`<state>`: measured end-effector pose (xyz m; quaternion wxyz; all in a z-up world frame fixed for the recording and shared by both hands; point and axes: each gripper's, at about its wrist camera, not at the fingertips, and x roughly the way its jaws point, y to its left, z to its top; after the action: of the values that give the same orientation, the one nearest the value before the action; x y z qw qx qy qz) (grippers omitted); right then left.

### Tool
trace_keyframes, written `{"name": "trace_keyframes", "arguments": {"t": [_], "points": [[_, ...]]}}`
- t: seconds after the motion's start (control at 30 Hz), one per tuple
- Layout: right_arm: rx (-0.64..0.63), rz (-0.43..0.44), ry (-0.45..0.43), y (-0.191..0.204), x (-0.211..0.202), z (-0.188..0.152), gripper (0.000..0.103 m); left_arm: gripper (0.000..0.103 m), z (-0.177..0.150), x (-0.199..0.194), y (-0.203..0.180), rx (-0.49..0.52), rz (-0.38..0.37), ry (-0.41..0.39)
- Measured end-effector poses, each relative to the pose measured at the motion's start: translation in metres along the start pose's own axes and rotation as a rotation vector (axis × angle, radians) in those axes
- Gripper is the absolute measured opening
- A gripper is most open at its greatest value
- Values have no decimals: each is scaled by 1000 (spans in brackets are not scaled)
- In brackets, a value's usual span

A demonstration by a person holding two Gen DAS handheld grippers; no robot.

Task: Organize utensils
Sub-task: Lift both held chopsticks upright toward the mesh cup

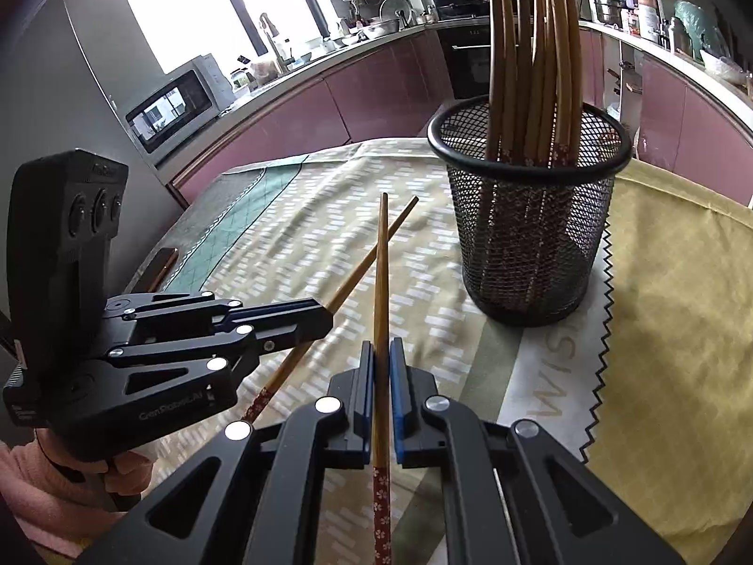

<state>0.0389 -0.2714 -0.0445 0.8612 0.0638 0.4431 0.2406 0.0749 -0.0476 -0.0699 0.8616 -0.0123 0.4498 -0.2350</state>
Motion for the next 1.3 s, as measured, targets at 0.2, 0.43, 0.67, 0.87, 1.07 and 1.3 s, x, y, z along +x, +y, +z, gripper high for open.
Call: {"name": "trace_keyframes", "arguments": {"t": [0.2,0.43,0.67,0.87,1.07,1.3], "points": [[-6,2,35,2,10,0,6,7,-8,0,-6,9,-15,23],[-28,-39,99,4,30,0,9,7,-15,9,-7,20,-13,64],[-89,-89,101,13,35,1,9,8,-14,17,-11,49,3,83],[-56,-63,82,9,29,-1,6,8,-7,25,-13,45,12,75],[-40,-34,38,5,13,1,6,7,-5,18,-16,45,10,44],[-39,0,-9,5,-6,2,6,7,-1,1,-19,45,-10,4]]}}
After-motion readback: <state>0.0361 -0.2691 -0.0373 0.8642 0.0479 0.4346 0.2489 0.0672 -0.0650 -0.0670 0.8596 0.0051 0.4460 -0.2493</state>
